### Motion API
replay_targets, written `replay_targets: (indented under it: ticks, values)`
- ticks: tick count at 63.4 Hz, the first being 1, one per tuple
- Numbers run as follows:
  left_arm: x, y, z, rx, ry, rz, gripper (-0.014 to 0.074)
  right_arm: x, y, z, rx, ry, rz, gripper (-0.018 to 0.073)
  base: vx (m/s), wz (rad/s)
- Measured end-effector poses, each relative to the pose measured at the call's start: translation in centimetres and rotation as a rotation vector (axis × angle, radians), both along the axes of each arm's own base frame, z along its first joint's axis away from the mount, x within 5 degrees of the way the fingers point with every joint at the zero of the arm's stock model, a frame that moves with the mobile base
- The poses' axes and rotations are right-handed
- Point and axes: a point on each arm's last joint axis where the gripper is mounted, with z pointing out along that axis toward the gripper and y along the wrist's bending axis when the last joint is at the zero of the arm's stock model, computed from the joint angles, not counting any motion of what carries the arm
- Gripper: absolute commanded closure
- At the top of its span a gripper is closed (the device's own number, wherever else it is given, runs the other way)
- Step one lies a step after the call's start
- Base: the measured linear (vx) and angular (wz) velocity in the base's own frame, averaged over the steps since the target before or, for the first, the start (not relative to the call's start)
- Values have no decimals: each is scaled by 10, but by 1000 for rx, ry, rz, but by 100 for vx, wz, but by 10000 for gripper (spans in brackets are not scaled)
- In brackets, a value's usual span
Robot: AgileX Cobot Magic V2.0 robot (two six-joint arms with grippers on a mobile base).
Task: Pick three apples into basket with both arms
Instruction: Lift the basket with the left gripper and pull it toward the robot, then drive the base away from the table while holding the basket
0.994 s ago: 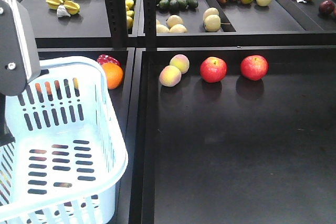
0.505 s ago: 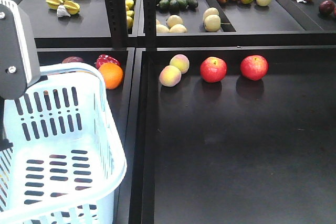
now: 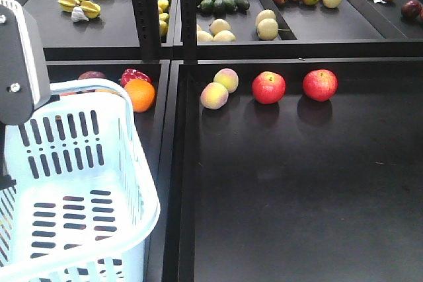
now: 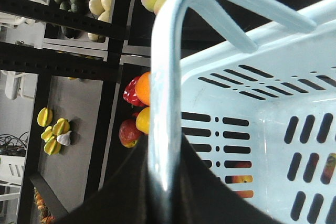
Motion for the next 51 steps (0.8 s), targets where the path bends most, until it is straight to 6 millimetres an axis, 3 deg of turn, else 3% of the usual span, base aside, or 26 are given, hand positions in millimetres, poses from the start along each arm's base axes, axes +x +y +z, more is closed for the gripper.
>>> replay_targets:
  ticks: [51]
  values:
    - [0, 0, 0, 0, 0, 0, 603, 0, 0, 0, 0, 0, 0, 566, -1, 6]
